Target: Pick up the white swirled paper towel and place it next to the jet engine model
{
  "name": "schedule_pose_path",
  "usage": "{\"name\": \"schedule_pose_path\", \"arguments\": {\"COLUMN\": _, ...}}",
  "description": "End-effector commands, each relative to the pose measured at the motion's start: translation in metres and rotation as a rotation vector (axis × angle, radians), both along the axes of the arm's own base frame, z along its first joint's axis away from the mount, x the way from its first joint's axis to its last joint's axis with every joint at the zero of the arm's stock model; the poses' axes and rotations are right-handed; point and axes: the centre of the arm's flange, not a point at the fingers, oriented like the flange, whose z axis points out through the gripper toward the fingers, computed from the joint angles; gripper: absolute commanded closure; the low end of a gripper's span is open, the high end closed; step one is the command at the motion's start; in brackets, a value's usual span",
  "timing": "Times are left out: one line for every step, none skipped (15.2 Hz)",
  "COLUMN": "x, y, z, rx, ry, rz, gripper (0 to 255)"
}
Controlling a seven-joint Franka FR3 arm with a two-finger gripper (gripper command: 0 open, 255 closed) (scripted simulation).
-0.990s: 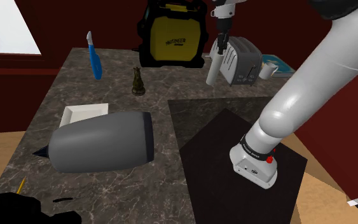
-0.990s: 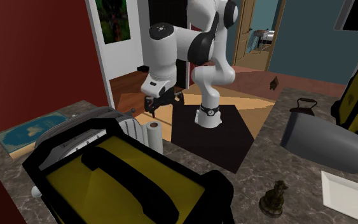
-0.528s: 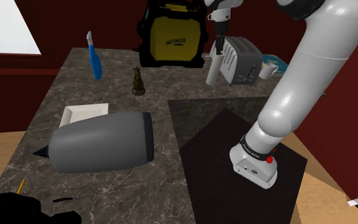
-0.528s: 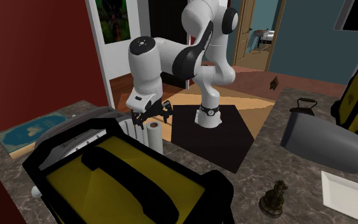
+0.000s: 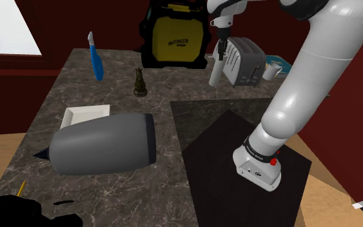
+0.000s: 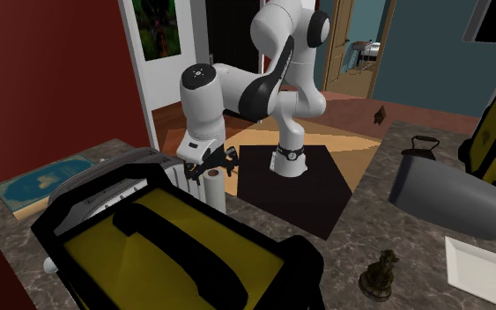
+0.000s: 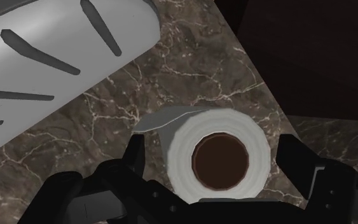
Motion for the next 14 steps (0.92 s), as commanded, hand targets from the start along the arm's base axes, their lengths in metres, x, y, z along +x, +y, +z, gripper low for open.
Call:
{"name": "schedule_pose_path", "arguments": {"x": -0.0001, "y": -0.0001, "z": -0.0004, "rx": 0.000, "ry": 0.000, "rz": 0.000, "gripper": 0}}
{"name": "schedule_pose_path", "arguments": {"x": -0.0001, "y": -0.0001, "z": -0.0004, "rx": 0.000, "ry": 0.000, "rz": 0.000, "gripper": 0}}
{"name": "schedule_pose_path", "arguments": {"x": -0.0001, "y": -0.0001, "z": -0.0004, "rx": 0.000, "ry": 0.000, "rz": 0.000, "gripper": 0}}
{"name": "schedule_pose_path", "arguments": {"x": -0.0001, "y": -0.0001, "z": -0.0004, "rx": 0.000, "ry": 0.000, "rz": 0.000, "gripper": 0}}
{"name": "schedule_pose_path", "arguments": {"x": -0.0001, "y": -0.0001, "z": -0.0004, "rx": 0.000, "ry": 0.000, "rz": 0.000, "gripper": 255}}
{"name": "schedule_pose_path", "arguments": {"x": -0.0001, "y": -0.0001, "z": -0.0004, "rx": 0.000, "ry": 0.000, "rz": 0.000, "gripper": 255}}
{"name": "schedule_pose_path", "arguments": {"x": -0.0001, "y": 0.0000, "z": -0.0004, "rx": 0.000, "ry": 0.000, "rz": 0.000, "gripper": 255}}
{"name": "schedule_pose_path", "arguments": {"x": -0.0001, "y": 0.0000, "z": -0.0004, "rx": 0.000, "ry": 0.000, "rz": 0.000, "gripper": 255}}
{"name": "schedule_pose_path", "arguments": {"x": -0.0002, "y": -0.0002, "z": -0.0004, "rx": 0.000, "ry": 0.000, "rz": 0.000, "gripper": 255}}
{"name": "schedule_pose_path", "arguments": {"x": -0.0002, "y": -0.0003, "z": -0.0006, "rx": 0.000, "ry": 0.000, "rz": 0.000, "gripper": 255}}
{"name": "schedule_pose_path", "arguments": {"x": -0.0002, "y": -0.0004, "z": -0.0007, "rx": 0.000, "ry": 0.000, "rz": 0.000, "gripper": 255}}
{"name": "schedule_pose_path", "arguments": {"x": 0.0000, "y": -0.0004, "z": -0.0006, "rx": 0.000, "ry": 0.000, "rz": 0.000, "gripper": 255}}
{"name": "schedule_pose_path", "arguments": {"x": -0.0002, "y": -0.0004, "z": -0.0004, "rx": 0.000, "ry": 0.000, "rz": 0.000, "gripper": 255}}
{"name": "schedule_pose_path", "arguments": {"x": -0.0001, "y": -0.0001, "z": -0.0004, "rx": 0.000, "ry": 0.000, "rz": 0.000, "gripper": 255}}
